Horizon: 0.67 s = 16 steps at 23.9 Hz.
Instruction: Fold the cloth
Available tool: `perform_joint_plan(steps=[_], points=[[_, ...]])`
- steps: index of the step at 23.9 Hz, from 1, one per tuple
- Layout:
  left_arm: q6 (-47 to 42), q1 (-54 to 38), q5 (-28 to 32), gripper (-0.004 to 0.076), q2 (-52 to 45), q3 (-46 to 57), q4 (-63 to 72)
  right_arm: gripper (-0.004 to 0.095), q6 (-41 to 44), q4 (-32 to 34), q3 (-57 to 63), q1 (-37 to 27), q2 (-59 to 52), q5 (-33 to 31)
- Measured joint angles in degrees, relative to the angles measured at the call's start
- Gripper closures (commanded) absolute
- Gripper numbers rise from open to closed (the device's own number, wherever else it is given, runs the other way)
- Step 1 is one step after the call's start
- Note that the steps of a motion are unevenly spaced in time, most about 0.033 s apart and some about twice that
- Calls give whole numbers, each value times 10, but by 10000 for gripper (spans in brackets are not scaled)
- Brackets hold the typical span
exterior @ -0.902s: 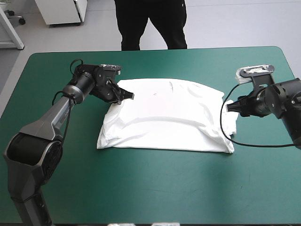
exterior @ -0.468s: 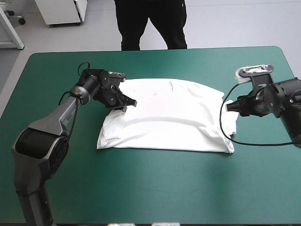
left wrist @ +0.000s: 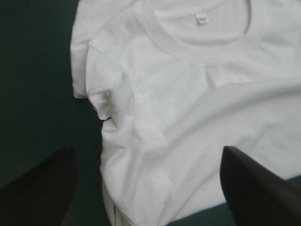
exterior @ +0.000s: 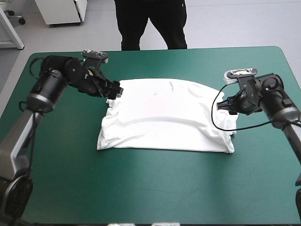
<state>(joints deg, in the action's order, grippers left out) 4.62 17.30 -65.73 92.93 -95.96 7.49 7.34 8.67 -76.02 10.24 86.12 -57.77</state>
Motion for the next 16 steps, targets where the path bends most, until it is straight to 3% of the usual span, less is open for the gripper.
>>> perform_joint_plan(steps=[7, 14, 16], points=[[0, 0, -14, 122, -107, 0, -3, 335, 5, -45, 0, -53, 84, 33], [-13, 0, -22, 122, -115, 0, -6, 336, 0, -40, -2, -70, 155, 74], [-14, 0, -23, 122, -115, 0, -6, 403, 0, -42, -4, -70, 189, 81]])
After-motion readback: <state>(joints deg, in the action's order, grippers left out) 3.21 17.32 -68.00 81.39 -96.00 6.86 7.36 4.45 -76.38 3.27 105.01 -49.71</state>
